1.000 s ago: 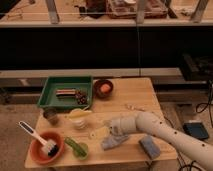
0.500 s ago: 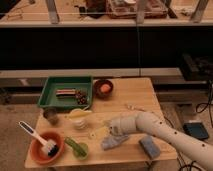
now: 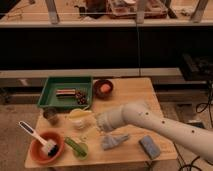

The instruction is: Place pepper in metal cup

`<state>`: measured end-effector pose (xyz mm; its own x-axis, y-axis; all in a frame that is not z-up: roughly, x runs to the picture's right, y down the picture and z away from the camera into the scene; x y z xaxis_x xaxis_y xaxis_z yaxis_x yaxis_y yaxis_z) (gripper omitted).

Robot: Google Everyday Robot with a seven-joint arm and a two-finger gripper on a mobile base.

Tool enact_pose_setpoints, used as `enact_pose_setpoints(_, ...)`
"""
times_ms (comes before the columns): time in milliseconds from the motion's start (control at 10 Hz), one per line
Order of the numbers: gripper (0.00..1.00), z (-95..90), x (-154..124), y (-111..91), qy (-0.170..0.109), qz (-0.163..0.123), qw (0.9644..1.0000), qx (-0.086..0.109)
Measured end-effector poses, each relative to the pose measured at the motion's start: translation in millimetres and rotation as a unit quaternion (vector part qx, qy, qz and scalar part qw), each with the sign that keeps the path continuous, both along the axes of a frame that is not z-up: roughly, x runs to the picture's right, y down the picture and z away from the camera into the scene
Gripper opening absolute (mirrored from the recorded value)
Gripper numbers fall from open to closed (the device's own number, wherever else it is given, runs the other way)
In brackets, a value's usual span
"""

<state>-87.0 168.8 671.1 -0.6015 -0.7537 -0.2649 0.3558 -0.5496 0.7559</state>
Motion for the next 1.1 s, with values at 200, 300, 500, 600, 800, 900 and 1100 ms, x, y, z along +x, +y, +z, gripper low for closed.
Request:
enact_pose_setpoints(200,0.8,4.1,-16.6,8.4,0.031,-0.055,0.9977,0.024)
enact_pose_setpoints(300,0.8,14.8,-16.7,18.9,0.043,-0.068,0.9964,0.026)
enact_pose_setpoints(500,0.8,28.0,-12.9,35.5,0.048,-0.08,0.9954,0.022)
enact_pose_setpoints(600,0.8,28.6,-11.1,41.9,0.045,-0.082,0.9954,0.021)
enact_pose_setpoints(800,0.8,25.4,-11.2,52.1,0.034,-0.085,0.9955,0.023)
enact_pose_setpoints(900,0.8,20.1,-14.4,56.1,0.026,-0.088,0.9955,0.024)
enact_pose_setpoints(1100,0.8,7.2,-35.4,65.1,0.01,-0.103,0.9943,0.028)
